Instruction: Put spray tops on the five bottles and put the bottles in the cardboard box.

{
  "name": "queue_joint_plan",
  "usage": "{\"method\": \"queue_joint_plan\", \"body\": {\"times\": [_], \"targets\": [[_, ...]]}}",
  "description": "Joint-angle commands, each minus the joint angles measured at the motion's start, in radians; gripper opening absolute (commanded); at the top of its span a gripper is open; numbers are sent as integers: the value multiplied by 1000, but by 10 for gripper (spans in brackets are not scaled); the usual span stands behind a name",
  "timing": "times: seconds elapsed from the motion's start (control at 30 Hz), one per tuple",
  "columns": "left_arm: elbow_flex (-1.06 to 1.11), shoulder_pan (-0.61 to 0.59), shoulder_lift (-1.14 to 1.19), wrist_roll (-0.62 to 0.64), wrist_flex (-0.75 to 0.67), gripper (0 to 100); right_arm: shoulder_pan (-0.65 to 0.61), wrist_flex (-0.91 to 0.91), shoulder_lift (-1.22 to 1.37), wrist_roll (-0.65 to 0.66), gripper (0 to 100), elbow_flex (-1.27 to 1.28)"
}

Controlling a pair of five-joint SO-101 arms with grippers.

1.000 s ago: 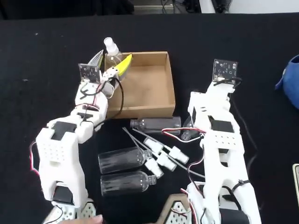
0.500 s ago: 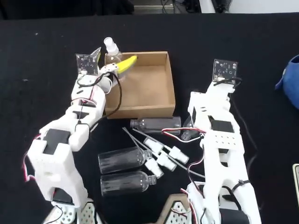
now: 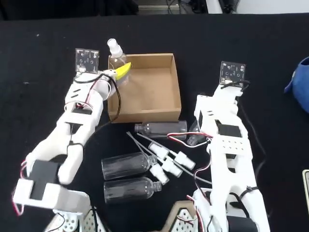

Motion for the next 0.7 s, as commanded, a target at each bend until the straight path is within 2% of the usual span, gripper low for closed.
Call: {"method": "queue_joint_plan", "body": {"times": [0.0, 0.3, 0.67], "targets": [[-13, 4, -143, -12, 192, 231, 14, -25, -45, -6, 240, -10], [-7, -19, -213, -20, 520, 234, 14, -25, -45, -6, 240, -10], [-10, -7, -267, -14, 540, 231, 14, -25, -44, -6, 240, -10]]}}
